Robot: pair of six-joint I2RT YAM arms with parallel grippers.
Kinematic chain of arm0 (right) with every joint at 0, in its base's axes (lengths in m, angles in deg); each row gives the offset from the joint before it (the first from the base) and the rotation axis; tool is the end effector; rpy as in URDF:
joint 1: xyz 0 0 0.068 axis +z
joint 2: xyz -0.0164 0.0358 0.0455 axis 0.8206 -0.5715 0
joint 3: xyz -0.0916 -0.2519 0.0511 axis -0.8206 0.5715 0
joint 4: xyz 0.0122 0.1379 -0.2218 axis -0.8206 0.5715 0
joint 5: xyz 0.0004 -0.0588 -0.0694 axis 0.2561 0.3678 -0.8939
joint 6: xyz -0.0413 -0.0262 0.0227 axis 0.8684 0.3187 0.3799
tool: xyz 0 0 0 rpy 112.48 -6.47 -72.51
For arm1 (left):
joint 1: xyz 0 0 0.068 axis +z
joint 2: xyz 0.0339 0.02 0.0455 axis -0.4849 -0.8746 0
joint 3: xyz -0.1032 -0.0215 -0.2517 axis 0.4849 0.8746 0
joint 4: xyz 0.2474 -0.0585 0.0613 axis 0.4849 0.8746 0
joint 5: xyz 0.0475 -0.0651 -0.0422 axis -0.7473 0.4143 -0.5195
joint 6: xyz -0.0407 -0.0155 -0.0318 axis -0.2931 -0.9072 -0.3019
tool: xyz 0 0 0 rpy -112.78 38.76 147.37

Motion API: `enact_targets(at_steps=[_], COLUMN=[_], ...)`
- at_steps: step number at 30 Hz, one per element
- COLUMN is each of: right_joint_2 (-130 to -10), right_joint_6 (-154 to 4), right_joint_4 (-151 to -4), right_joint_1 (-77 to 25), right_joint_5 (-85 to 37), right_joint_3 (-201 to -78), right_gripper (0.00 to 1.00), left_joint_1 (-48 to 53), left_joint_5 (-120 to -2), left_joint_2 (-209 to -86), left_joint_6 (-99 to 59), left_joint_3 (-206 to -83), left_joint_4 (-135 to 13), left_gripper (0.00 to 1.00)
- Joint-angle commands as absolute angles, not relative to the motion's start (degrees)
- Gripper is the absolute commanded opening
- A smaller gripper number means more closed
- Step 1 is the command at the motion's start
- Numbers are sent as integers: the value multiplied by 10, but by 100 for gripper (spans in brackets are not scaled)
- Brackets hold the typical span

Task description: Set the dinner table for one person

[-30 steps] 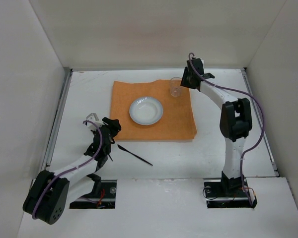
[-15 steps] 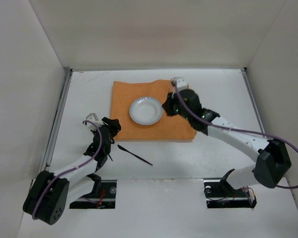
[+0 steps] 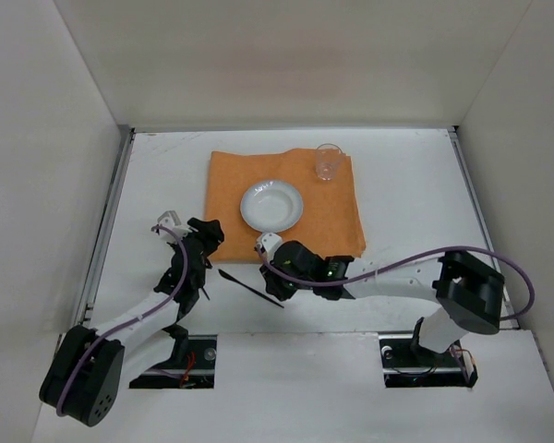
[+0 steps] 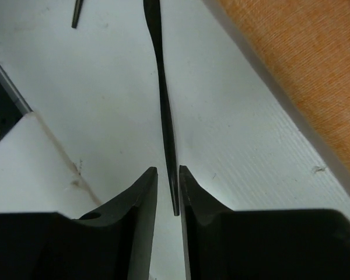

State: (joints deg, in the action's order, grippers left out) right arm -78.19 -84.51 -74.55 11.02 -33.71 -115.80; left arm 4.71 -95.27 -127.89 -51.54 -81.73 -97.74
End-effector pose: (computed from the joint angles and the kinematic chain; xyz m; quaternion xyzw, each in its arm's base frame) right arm 0.1343 0.3014 0.2029 -0.3777 0.8287 0.2624 0.3191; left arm 0.1789 -0.0637 0.1839 -0.2685 0.6954 -0.2199 0.6292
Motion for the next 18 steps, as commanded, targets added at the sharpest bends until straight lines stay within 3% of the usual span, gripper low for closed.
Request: enact_targets(at_steps=[1,7,18], right_joint_2=[-808,-844,-900], right_joint_6=[-840,-827,-817], right_joint_4=[-784,-789,-782], right_joint_1=[120,125,151], right_joint_5=[-355,-370,-372], right_joint_3=[-1184,-1194,-1211], right_gripper=[29,36,39], left_joint_1=[51,56,80], left_joint_5=[-980,-989,-1010], left_joint_2=[-1252,-1233,-1207], left_joint_6=[-507,-508,-521], left_joint_3=[-807,-804,-791], left_joint_4=[-993,-975,-956], left_gripper=[49,48,47])
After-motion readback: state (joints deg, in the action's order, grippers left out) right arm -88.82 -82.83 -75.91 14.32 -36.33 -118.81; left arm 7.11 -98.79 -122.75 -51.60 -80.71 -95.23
